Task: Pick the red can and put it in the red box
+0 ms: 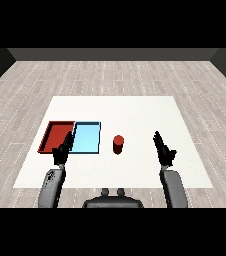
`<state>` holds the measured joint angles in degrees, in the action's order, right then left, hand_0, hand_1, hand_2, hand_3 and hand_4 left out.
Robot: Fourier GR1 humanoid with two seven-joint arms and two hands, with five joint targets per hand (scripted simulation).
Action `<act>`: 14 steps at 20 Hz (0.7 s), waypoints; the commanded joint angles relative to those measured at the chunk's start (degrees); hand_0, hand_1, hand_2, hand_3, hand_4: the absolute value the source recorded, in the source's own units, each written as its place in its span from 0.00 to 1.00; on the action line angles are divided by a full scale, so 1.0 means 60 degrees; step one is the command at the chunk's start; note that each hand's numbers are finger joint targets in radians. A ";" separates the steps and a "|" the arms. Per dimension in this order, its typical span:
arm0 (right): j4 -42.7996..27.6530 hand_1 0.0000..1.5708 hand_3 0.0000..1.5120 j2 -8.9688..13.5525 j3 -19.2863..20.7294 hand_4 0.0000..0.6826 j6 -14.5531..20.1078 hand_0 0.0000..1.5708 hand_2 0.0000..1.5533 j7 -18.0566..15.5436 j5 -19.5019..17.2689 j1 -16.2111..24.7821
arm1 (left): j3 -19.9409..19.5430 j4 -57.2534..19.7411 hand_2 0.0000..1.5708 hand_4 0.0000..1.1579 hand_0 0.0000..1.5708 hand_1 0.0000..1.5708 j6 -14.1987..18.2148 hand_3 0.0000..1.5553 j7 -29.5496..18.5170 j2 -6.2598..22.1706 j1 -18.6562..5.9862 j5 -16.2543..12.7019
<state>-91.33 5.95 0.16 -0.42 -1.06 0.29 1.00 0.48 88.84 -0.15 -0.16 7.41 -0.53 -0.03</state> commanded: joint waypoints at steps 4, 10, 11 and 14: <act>-0.0739 0.00 0.00 -0.0054 0.0210 0.00 -0.0301 0.00 0.00 -0.0082 0.0134 0.0823 | -0.0096 0.0172 0.00 0.00 0.00 0.00 -0.0193 0.00 -0.0124 -0.0279 0.0041 0.0061; -0.1293 0.00 0.00 -0.0059 0.0416 0.00 -0.1106 0.00 0.00 -0.2325 0.0921 0.0535 | -0.0341 0.1419 0.00 0.00 0.00 0.00 -0.0396 0.00 -0.3199 -0.0719 -0.0039 -0.0617; -0.1023 0.00 0.00 0.0047 0.0591 0.00 -0.1529 0.00 0.00 -0.2967 0.1188 0.1162 | -0.0209 0.1029 0.00 0.00 0.00 0.00 -0.0258 0.00 -0.3723 -0.0970 0.0155 -0.0406; -0.1768 0.00 0.00 -0.0180 0.0176 0.00 -0.1471 0.00 0.00 -0.2966 0.0894 0.1814 | -0.0591 0.0125 0.00 0.00 0.00 0.00 -0.0646 0.00 -0.4334 -0.0695 -0.0344 -0.0620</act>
<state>-98.62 5.28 1.85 -7.67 -15.12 5.30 7.46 -1.83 92.80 -2.86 -19.75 3.46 -0.91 -3.01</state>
